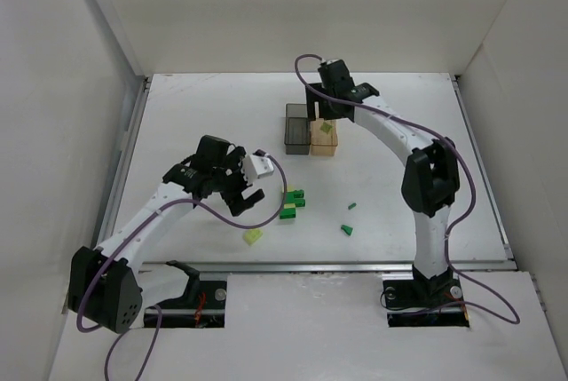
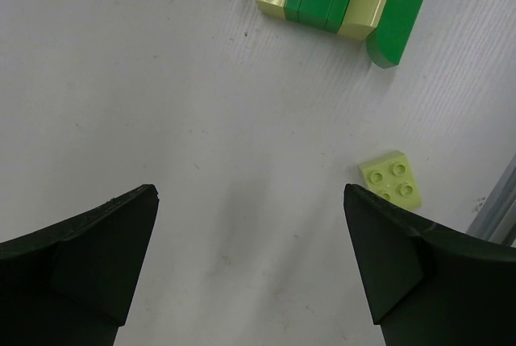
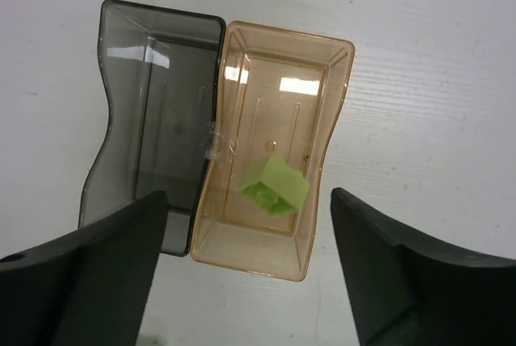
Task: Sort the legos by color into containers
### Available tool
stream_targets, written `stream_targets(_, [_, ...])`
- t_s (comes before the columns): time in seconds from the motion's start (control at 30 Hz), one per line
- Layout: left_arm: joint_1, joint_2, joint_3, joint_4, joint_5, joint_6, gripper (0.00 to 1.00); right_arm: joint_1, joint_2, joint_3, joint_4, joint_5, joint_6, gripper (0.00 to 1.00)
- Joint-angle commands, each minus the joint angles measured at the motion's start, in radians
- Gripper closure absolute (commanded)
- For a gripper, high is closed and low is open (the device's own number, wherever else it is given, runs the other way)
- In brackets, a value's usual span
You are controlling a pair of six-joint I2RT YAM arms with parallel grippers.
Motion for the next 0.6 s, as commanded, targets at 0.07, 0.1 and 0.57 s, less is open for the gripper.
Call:
stream_targets(0.07, [-0.016, 0.010, 0.054, -0.067, 0.058, 0.031, 0.00, -0.007, -0.104, -0.044, 0.033, -0.030, 0.006, 0.01])
stream_targets(0.1, [-0.031, 0.020, 0.054, -0.076, 0.058, 0.043, 0.00, -0.007, -0.121, -0.066, 0.042, -0.039, 0.006, 0.01])
stream_targets(0.57, [-0.208, 0.257, 0.128, -0.254, 0.038, -0.015, 0.00, -0.007, -0.391, -0.334, 0.061, -0.090, -0.025, 0.01])
